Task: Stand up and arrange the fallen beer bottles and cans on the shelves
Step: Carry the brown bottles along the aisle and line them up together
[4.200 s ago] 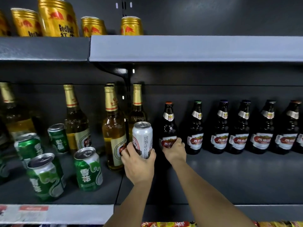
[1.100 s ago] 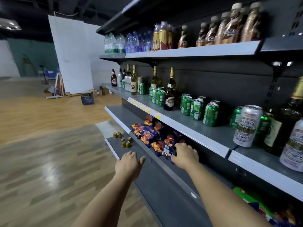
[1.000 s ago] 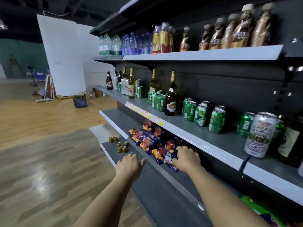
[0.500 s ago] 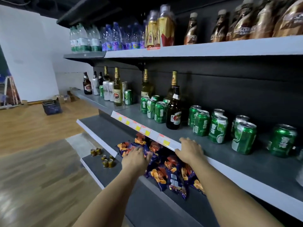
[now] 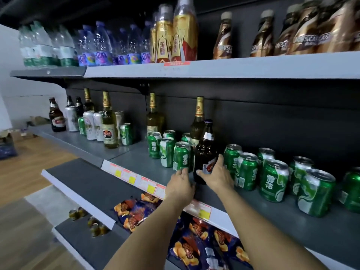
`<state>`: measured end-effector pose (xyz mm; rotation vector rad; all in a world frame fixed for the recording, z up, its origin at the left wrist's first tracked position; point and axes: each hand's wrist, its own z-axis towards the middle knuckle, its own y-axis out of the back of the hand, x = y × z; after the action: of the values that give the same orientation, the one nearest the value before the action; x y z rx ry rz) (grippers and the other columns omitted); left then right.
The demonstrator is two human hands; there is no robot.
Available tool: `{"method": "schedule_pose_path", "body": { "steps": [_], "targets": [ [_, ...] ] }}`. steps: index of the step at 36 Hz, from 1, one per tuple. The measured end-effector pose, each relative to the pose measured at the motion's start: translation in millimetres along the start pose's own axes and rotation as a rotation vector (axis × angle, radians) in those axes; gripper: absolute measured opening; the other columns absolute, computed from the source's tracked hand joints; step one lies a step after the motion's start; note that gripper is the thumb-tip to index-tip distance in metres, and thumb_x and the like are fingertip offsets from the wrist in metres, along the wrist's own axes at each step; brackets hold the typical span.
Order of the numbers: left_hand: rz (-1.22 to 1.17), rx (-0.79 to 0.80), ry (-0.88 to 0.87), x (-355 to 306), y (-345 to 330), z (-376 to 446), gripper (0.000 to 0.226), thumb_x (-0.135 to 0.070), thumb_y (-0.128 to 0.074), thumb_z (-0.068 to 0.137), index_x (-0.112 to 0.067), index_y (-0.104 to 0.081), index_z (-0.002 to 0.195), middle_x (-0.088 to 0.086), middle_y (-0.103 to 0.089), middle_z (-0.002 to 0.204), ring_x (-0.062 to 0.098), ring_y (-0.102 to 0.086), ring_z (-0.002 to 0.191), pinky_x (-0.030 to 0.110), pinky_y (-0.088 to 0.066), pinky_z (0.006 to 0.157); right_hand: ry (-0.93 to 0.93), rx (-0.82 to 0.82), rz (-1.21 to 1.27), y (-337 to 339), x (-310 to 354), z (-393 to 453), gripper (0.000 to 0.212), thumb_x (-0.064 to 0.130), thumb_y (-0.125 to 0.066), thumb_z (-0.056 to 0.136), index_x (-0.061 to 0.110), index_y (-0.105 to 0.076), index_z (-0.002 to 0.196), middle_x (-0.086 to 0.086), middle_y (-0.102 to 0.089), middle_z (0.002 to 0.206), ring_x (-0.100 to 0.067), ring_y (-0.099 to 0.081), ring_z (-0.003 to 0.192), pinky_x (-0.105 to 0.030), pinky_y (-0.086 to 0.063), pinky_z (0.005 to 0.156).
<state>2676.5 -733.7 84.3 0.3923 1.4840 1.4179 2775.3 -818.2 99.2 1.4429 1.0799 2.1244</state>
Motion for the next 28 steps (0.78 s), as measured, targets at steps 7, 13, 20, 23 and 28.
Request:
{"method": "schedule_pose_path", "body": {
  "steps": [7, 13, 20, 23, 28],
  "targets": [
    [-0.229, 0.165, -0.114, 8, -12, 49, 0.088, -0.028, -0.065, 0.090, -0.010, -0.007, 0.153, 0.013, -0.031, 0.151, 0.030, -0.041, 0.134, 0.039, -0.038, 0.104, -0.100, -0.103, 0.172, -18, 14, 30, 0.114, 0.041, -0.081, 0.072, 0.021, -0.003, 0.153, -0.010, -0.042, 0.145, -0.031, -0.050, 0.126, -0.043, -0.046, 0.098],
    [-0.460, 0.223, -0.166, 19, -32, 61, 0.100, -0.029, -0.074, 0.082, -0.016, -0.006, 0.154, 0.011, -0.039, 0.147, 0.027, -0.046, 0.130, 0.038, -0.042, 0.102, -0.190, -0.188, 0.286, -29, 22, 33, 0.101, 0.033, -0.082, 0.071, 0.022, -0.019, 0.149, -0.008, -0.053, 0.137, -0.029, -0.053, 0.123, -0.041, -0.046, 0.098],
    [-0.657, 0.153, -0.221, 11, -35, 66, 0.082, -0.025, -0.077, 0.076, -0.016, -0.030, 0.143, 0.009, -0.058, 0.125, 0.028, -0.058, 0.113, 0.038, -0.051, 0.086, -0.284, -0.320, 0.200, -24, 27, 14, 0.079, 0.047, -0.084, 0.064, 0.019, -0.043, 0.125, 0.000, -0.058, 0.125, -0.025, -0.058, 0.113, -0.037, -0.050, 0.088],
    [-0.694, 0.132, -0.233, 3, -34, 57, 0.065, -0.022, -0.074, 0.079, -0.017, -0.038, 0.133, 0.007, -0.064, 0.114, 0.025, -0.063, 0.100, 0.032, -0.049, 0.074, -0.279, -0.349, 0.161, -16, 23, -1, 0.079, 0.050, -0.083, 0.064, 0.021, -0.043, 0.125, 0.001, -0.058, 0.124, -0.024, -0.058, 0.113, -0.036, -0.049, 0.087],
    [-0.649, 0.108, -0.289, -24, -26, 31, 0.054, -0.030, -0.072, 0.081, -0.015, -0.045, 0.125, 0.007, -0.066, 0.105, 0.030, -0.063, 0.098, 0.031, -0.043, 0.067, -0.237, -0.398, 0.089, 19, 13, -31, 0.081, 0.052, -0.082, 0.064, 0.021, -0.043, 0.127, 0.001, -0.055, 0.124, -0.023, -0.056, 0.115, -0.033, -0.047, 0.086]
  ]
}}
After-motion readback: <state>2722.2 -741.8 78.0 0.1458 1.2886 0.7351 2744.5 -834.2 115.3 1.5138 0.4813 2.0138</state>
